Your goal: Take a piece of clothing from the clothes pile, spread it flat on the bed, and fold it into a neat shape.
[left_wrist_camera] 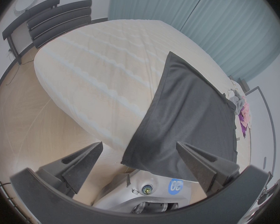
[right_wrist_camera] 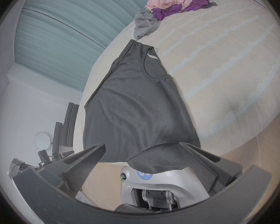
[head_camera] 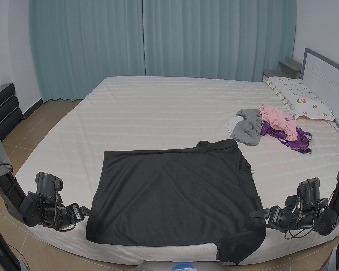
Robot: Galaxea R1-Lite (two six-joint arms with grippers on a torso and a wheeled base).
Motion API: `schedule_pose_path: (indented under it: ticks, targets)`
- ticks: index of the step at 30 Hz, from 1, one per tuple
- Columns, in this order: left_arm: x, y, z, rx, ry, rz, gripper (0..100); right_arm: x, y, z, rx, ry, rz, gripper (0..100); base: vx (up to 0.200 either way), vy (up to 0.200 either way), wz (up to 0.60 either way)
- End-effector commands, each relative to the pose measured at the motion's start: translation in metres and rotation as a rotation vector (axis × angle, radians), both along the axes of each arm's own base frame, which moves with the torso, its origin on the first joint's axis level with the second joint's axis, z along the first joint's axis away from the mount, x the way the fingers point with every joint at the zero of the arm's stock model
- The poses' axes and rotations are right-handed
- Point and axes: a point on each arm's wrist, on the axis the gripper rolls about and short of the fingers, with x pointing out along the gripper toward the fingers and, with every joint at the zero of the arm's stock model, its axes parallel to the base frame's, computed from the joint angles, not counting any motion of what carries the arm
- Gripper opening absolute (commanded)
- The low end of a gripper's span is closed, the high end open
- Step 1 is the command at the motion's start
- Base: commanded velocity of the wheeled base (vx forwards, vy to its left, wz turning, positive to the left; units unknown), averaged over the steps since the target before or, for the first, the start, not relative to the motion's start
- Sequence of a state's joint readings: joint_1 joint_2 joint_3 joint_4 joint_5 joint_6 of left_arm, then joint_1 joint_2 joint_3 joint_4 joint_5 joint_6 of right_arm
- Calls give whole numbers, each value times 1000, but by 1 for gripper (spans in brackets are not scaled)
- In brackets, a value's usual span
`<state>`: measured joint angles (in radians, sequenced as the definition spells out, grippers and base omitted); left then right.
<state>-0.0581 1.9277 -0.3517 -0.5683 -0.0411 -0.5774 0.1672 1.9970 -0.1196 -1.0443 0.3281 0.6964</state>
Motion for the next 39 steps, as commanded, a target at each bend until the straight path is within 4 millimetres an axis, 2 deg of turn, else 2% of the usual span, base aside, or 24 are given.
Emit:
schedule_pose_path:
  ticks: [1,5,13,17,20,32,36,39]
  targets:
    - [1,-6,0,-7,0,-14,100,0,0,0,0,-2,3,100,200,0,0]
    - [2,-11,0,-20,0,-17,100,1,2,1,0,-9,11,100,200,0,0]
    - [17,-14,5,-78,-40,59,100,1,5,1,1,-9,21,100,0,0,0]
    - [19,-14,4,-80,-37,63,100,1,5,0,0,-6,21,100,0,0,0]
    - [18,-14,3,-76,-34,64,100,0,5,0,-1,-7,23,100,200,0,0]
    - [27,-14,8,-79,-65,65,100,0,5,0,-1,-7,23,100,0,0,0]
    - [37,-16,11,-86,-90,64,100,1,5,1,1,-9,22,100,0,0,0]
    - [70,-16,8,-91,-133,73,100,2,5,0,1,-9,22,100,0,0,0]
